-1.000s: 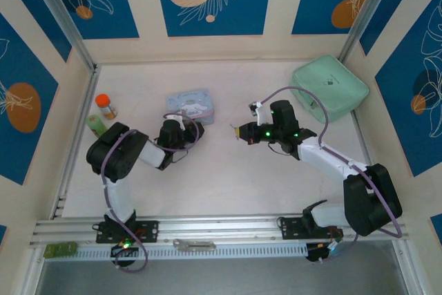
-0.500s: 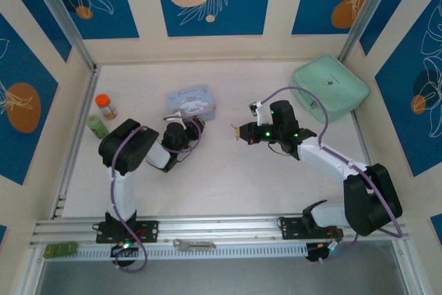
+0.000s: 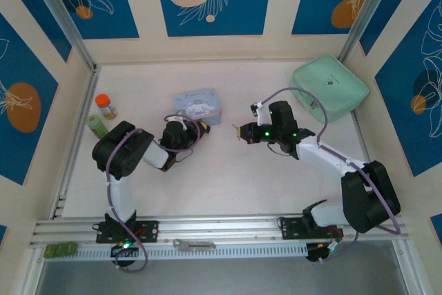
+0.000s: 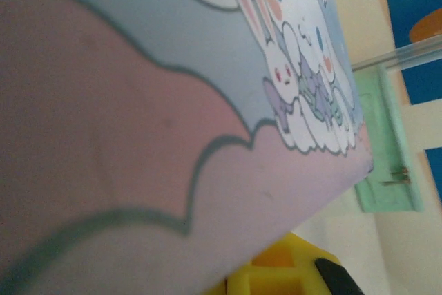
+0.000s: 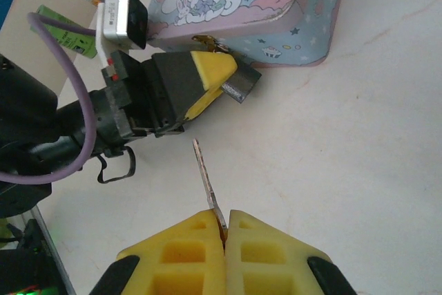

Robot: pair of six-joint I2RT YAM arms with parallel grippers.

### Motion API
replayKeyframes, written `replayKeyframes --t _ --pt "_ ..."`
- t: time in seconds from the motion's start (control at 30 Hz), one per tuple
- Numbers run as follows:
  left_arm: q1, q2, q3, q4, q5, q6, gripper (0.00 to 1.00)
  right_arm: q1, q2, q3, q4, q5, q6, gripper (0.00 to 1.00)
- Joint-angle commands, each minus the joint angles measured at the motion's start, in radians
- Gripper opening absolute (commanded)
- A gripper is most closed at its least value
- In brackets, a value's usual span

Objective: Unlock a padlock with a key

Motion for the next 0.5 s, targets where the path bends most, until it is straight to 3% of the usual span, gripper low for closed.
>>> replayKeyframes --t 0.0,0.33,0.47 --pt "-0.005 0.0 0.007 0.018 0.124 -0.154 0.0 0.004 0.036 -0.025 0.046 -0.042 0.06 0.0" --pt "-0.024 -0.037 0.031 0.084 0.193 -0.286 0.0 -0.005 0.146 -0.061 0.183 -0.181 0.129 0.0" --pt "-0.031 -0.075 0.047 -0.031 0.203 -0.224 0.0 -0.026 0.196 -0.063 0.23 -0.222 0.152 0.0"
